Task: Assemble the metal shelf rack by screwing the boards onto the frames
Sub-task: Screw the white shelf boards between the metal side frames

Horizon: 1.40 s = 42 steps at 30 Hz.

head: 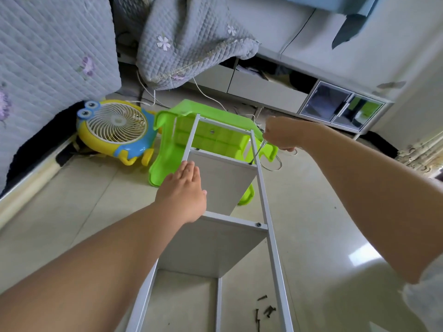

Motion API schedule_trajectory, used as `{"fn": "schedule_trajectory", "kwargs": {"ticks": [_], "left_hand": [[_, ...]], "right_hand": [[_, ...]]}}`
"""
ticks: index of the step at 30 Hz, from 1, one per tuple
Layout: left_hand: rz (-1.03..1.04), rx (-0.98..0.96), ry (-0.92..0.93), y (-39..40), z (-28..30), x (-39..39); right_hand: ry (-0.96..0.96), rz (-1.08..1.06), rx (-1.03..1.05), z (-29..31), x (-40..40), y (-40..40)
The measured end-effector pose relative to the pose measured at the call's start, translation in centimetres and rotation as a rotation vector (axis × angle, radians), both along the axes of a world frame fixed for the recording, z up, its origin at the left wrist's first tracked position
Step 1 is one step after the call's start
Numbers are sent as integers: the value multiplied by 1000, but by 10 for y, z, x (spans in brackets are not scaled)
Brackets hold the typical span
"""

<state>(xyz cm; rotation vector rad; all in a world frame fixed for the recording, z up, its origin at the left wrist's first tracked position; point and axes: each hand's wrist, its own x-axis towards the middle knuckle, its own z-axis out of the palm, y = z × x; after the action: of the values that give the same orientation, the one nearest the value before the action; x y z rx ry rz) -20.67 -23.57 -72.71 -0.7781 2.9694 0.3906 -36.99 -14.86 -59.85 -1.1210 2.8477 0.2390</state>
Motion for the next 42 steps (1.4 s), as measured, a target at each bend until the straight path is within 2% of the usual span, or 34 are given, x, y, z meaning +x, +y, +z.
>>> {"fn": "schedule_trajectory", "kwargs": {"ticks": [3, 7, 9, 12, 15, 17, 19, 23, 42], "left_hand": [[2, 0, 8, 1, 0, 0], [5, -6, 22, 1, 0, 0], [10, 0, 30, 2, -1, 0], [15, 11, 47, 1, 0, 0], [27, 16, 65, 2, 0, -1], [34, 19, 70, 2, -1, -1], [35, 14, 74, 3, -1, -1], [41, 23, 104, 3, -2, -1], [45, 12, 110, 2, -1, -1]], "right_hand": [[165, 51, 78, 2, 5, 4], [174, -34, 108, 0, 10, 9], [147, -91, 29, 0, 7, 9], [188, -65, -240, -1, 5, 0], [94, 129, -459, -8, 23, -12], [40, 229, -505, -15, 35, -18], [68, 289, -522, -24, 41, -24], [57, 313, -600, -35, 44, -35], [107, 349, -484, -39, 38, -47]]}}
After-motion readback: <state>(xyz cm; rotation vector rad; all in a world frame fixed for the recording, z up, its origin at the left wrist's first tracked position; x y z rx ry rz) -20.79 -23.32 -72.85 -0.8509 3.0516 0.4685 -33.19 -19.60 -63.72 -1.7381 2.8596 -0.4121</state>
